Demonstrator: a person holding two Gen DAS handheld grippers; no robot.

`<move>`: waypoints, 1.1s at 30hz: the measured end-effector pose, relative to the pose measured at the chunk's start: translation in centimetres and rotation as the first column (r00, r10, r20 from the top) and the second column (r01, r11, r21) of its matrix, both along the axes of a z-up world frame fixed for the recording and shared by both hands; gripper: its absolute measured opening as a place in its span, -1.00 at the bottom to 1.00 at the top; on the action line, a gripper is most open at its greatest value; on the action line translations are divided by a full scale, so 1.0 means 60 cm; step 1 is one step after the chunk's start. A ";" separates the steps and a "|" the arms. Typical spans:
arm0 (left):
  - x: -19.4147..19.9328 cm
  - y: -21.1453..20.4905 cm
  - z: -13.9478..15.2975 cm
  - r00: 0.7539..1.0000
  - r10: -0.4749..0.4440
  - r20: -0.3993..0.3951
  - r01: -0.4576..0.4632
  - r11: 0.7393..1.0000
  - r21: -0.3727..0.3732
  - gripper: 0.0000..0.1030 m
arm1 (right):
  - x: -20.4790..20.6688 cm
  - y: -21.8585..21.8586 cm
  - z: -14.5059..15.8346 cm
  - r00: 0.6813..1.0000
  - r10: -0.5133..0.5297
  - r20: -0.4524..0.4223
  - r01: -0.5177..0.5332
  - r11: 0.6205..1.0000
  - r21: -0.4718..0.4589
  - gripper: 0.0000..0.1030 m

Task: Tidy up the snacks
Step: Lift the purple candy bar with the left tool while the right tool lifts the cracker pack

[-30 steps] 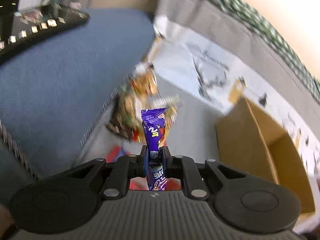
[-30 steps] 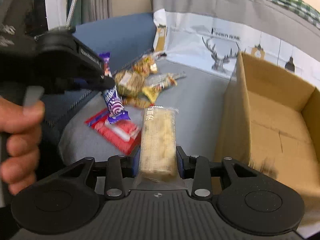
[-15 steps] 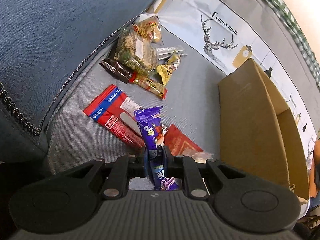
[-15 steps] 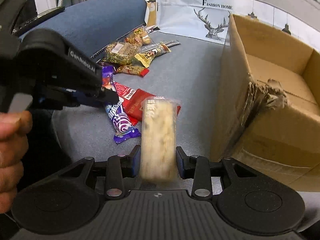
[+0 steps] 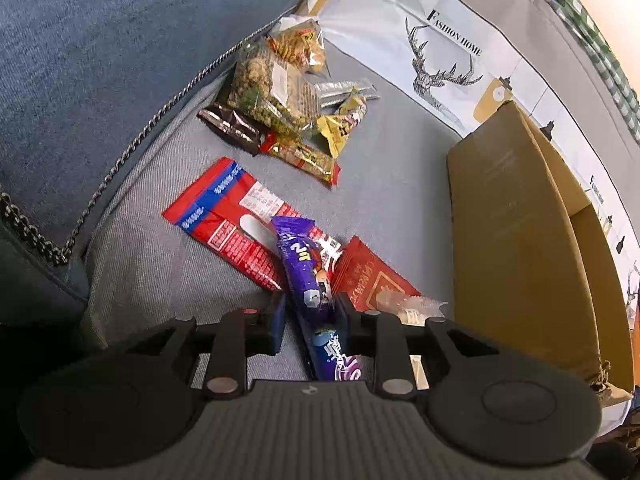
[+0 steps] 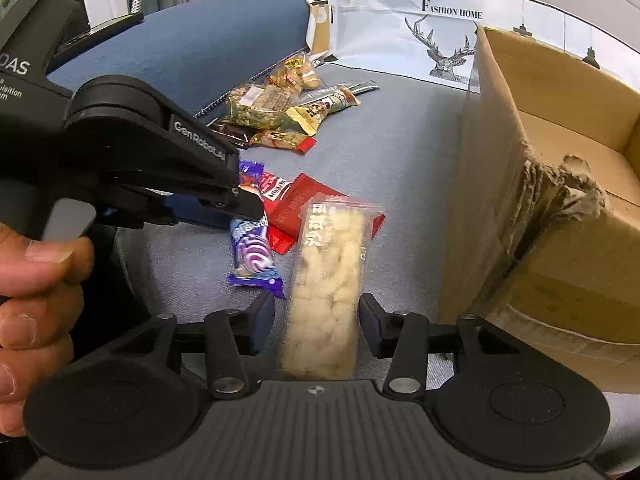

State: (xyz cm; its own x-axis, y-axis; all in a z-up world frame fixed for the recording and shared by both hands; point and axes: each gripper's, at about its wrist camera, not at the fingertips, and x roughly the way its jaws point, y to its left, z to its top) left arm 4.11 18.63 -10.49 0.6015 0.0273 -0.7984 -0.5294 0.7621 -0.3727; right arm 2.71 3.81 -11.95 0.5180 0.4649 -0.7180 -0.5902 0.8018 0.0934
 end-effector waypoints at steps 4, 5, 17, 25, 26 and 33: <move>0.000 -0.001 -0.003 1.000 -0.005 -0.008 0.005 1.000 -0.007 -0.43 | -0.001 -0.001 -0.002 1.000 -0.005 0.007 0.005 1.000 0.002 -0.04; 0.000 -0.002 -0.003 1.000 -0.008 -0.009 0.008 1.000 -0.006 -0.43 | -0.001 -0.001 -0.003 1.000 -0.007 0.009 0.007 1.000 0.002 -0.04; 0.002 -0.008 -0.005 1.000 -0.021 -0.016 0.021 1.000 0.004 -0.43 | 0.003 0.002 -0.006 0.999 -0.034 -0.009 0.033 0.999 -0.016 -0.04; 0.003 -0.018 0.002 0.999 -0.039 -0.005 0.039 0.998 0.046 -0.66 | 0.000 0.007 -0.007 1.000 -0.005 0.007 0.005 0.999 -0.039 -0.26; 0.002 -0.019 0.004 0.999 -0.039 -0.004 0.039 0.998 0.055 -0.67 | -0.002 0.007 -0.004 1.000 -0.007 0.017 0.008 0.999 -0.035 -0.26; 0.000 -0.011 0.000 1.000 -0.026 -0.005 0.026 0.999 0.021 -0.65 | -0.001 0.003 -0.002 0.999 -0.012 0.030 0.013 0.999 -0.048 -0.26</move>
